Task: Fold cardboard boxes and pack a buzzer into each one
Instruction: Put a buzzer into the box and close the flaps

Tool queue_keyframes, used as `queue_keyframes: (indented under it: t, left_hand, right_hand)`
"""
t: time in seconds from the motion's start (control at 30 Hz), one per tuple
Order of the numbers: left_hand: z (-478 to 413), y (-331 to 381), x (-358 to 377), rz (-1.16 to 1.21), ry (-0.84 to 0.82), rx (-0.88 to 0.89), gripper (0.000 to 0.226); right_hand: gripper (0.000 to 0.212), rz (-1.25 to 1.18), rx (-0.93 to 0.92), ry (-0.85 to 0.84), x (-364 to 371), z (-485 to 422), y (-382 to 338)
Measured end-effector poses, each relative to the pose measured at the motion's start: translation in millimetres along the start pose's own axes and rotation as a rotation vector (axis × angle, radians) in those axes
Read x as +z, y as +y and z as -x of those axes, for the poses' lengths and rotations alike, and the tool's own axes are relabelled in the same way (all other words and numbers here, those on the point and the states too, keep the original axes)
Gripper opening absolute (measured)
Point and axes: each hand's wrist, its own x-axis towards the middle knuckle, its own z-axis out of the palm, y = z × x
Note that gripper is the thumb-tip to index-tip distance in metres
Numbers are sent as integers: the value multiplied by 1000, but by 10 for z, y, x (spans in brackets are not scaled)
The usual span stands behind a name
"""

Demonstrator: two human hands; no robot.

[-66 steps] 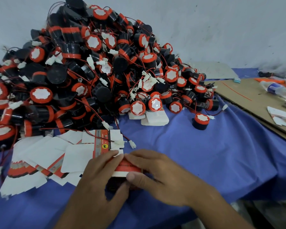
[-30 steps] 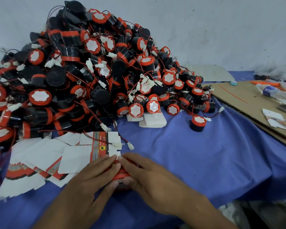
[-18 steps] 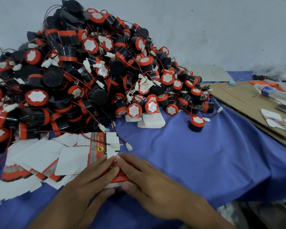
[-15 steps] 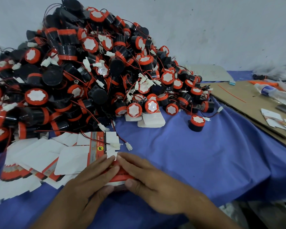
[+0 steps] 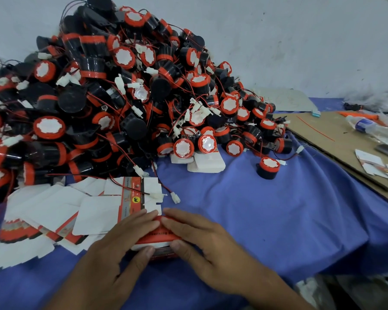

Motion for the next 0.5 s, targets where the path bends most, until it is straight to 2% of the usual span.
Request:
queue_keyframes:
  t: [0.3, 0.5]
  left_hand:
    - [-5, 46, 4, 55, 14, -20, 55]
    - [-8, 34, 13, 35, 33, -2, 49]
  right_hand:
    - [43, -63, 7, -18, -21, -24, 18]
    - [41, -17, -20, -5, -16, -22, 4]
